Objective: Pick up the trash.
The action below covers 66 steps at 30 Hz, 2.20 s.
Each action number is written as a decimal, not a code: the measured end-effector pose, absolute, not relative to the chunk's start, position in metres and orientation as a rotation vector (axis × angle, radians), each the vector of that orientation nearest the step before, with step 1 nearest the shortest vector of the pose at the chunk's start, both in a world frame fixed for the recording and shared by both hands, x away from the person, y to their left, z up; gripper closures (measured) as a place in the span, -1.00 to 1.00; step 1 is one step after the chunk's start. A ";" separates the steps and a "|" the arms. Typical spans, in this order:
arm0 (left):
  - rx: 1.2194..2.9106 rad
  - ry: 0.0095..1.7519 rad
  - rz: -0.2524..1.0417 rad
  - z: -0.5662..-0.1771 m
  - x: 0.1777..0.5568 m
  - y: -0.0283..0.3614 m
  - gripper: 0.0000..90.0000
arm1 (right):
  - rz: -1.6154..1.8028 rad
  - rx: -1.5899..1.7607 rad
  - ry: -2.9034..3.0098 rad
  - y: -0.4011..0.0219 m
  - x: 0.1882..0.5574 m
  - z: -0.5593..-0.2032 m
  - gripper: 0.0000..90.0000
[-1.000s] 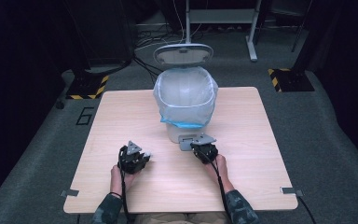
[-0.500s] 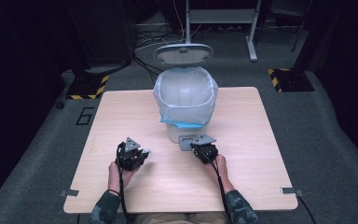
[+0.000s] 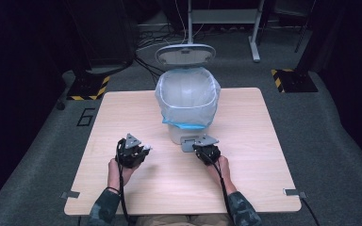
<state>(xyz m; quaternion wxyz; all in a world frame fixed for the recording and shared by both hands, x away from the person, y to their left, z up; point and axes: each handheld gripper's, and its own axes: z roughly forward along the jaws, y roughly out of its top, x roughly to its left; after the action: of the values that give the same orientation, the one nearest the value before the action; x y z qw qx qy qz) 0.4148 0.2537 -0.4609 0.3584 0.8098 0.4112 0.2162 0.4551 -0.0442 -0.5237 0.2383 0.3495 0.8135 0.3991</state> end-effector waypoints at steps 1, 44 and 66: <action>2.085 1.059 0.561 -0.459 0.415 0.253 0.69 | 1.093 0.957 2.228 -0.044 0.455 -0.524 1.00; 2.103 0.980 0.621 -0.406 0.437 0.242 0.69 | 1.102 0.954 2.227 -0.045 0.456 -0.524 1.00; 2.095 0.921 0.670 -0.362 0.447 0.233 0.69 | 1.102 0.956 2.228 -0.045 0.455 -0.524 1.00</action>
<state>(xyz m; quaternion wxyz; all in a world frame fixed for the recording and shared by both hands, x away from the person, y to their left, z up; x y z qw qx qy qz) 0.4466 0.2330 -0.3623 0.3697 0.8163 0.3589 0.2611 0.4555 -0.0447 -0.5239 0.2370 0.3488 0.8128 0.4019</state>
